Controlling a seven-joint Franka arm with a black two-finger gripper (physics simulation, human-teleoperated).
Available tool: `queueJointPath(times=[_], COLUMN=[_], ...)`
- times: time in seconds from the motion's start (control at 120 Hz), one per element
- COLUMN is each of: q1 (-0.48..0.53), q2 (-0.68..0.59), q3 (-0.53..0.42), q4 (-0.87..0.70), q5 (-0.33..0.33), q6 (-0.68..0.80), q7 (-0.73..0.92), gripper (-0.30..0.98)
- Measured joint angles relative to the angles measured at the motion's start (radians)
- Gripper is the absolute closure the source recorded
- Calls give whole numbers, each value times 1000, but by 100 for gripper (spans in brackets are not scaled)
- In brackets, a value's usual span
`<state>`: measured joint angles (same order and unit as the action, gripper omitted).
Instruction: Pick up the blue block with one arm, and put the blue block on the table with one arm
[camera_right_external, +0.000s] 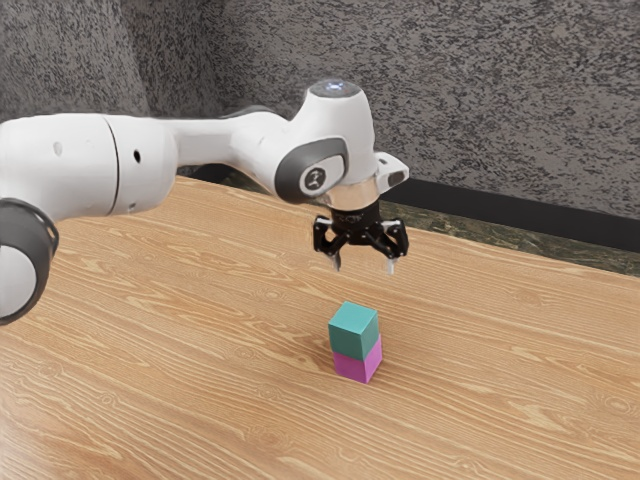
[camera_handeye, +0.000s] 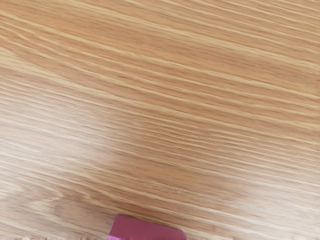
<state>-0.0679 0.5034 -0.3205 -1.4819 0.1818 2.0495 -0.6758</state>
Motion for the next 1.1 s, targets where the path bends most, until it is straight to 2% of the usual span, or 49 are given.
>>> queueJointPath(times=[0.083,0.25,0.417,0.85,1.1], q1=[-12,13,16,-11,-11], q2=[-11,-131,-134,-66,-42], q3=[-1,-1,-2,4,6], q4=[-17,-187,-214,-186,-184], q5=[-20,-48,-71,-62,-31], q6=[-1,-6,-3,27,39], q7=[-45,-98,-82,152,277], gripper=[0,0,0,0,0])
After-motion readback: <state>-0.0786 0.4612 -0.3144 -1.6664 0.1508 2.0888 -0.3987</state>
